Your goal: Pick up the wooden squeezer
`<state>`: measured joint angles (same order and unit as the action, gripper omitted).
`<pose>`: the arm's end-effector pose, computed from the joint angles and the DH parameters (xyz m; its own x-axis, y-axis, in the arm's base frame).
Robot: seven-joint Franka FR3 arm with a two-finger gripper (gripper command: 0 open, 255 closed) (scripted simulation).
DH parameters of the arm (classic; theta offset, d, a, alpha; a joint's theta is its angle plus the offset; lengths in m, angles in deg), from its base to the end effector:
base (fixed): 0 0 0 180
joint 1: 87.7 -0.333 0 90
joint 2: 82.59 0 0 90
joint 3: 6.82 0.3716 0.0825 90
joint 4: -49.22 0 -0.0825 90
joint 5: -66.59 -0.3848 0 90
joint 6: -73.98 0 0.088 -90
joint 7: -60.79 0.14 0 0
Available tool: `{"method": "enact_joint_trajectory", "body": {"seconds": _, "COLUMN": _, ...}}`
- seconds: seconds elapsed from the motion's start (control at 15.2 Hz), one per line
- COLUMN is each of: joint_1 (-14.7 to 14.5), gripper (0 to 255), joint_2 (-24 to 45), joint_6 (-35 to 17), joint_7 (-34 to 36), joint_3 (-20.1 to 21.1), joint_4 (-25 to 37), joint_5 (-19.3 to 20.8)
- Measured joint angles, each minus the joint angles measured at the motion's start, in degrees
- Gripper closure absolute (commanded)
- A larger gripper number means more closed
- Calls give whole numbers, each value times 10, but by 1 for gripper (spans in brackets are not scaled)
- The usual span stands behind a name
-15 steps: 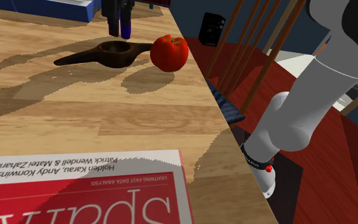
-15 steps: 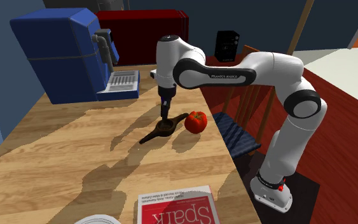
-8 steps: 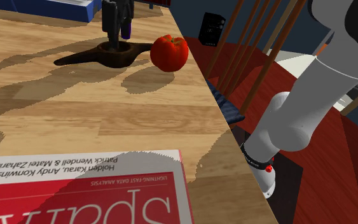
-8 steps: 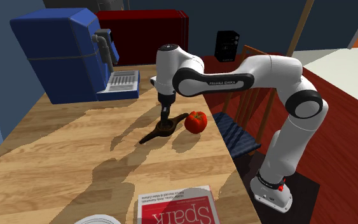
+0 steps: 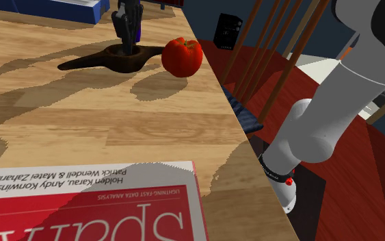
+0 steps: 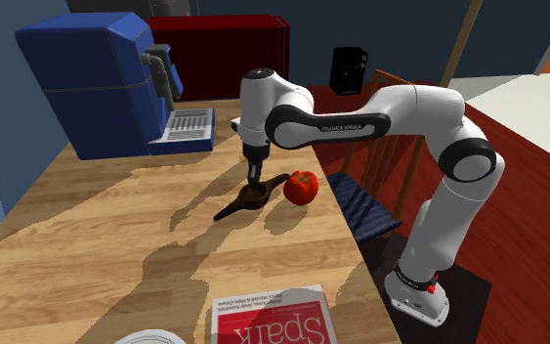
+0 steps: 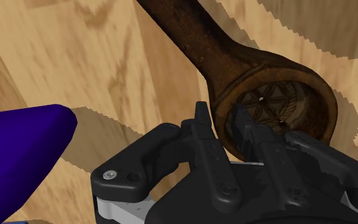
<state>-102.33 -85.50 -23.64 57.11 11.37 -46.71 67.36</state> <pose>0.4622 0.3015 0.6365 0.7999 0.5954 0.0756 0.5946 -0.8033 0.0342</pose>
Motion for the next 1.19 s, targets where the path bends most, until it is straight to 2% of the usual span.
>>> {"method": "enact_joint_trajectory", "body": {"seconds": 0.4, "joint_1": -1, "gripper": 255, "joint_2": 5, "joint_6": 23, "joint_7": 1, "joint_3": 1, "joint_4": 27, "joint_5": 2}}
{"method": "enact_joint_trajectory", "body": {"seconds": 1.19, "joint_1": -5, "gripper": 255, "joint_2": 41, "joint_6": 125, "joint_7": 7, "joint_3": 5, "joint_4": 163, "joint_5": 14}}
